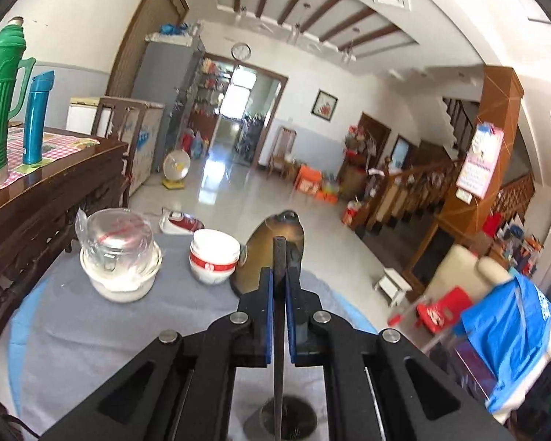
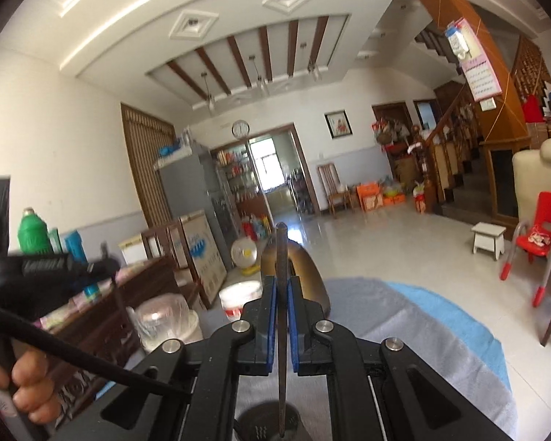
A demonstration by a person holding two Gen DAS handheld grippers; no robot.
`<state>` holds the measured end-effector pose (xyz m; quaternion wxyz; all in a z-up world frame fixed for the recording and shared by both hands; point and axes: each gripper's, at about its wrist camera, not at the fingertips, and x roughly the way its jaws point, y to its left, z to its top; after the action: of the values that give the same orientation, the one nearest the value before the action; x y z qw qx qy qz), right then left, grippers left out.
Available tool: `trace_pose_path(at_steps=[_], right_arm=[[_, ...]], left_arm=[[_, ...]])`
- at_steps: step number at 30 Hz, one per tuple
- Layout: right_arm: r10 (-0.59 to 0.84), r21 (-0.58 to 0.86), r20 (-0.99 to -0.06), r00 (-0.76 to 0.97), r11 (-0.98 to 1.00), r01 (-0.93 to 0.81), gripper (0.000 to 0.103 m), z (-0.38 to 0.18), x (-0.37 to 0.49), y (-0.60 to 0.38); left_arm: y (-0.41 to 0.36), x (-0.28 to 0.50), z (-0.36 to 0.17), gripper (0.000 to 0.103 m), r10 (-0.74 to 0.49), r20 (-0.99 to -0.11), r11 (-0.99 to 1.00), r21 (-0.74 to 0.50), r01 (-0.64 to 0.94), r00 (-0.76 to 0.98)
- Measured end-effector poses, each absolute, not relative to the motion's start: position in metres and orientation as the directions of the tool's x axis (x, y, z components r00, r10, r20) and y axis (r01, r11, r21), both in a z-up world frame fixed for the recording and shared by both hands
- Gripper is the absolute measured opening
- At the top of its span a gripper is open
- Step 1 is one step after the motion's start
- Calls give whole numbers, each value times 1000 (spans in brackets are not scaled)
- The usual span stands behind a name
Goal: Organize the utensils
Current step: 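Lower the chopsticks into the grey cup and open both grippers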
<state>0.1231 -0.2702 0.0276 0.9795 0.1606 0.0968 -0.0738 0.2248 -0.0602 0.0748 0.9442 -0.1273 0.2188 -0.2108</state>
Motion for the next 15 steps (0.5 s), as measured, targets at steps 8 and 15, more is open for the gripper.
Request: trace_pose_path(at_steps=[8, 15], right_arm=[[-84, 322, -299, 951, 929, 183, 6, 0, 129, -278], [-29, 401, -369, 929, 897, 187, 9, -18, 129, -293]], left_arm=[[-92, 242, 37, 6, -407, -337, 900, -309, 308, 849], [-99, 243, 8, 6, -417, -440, 905, -277, 322, 795]])
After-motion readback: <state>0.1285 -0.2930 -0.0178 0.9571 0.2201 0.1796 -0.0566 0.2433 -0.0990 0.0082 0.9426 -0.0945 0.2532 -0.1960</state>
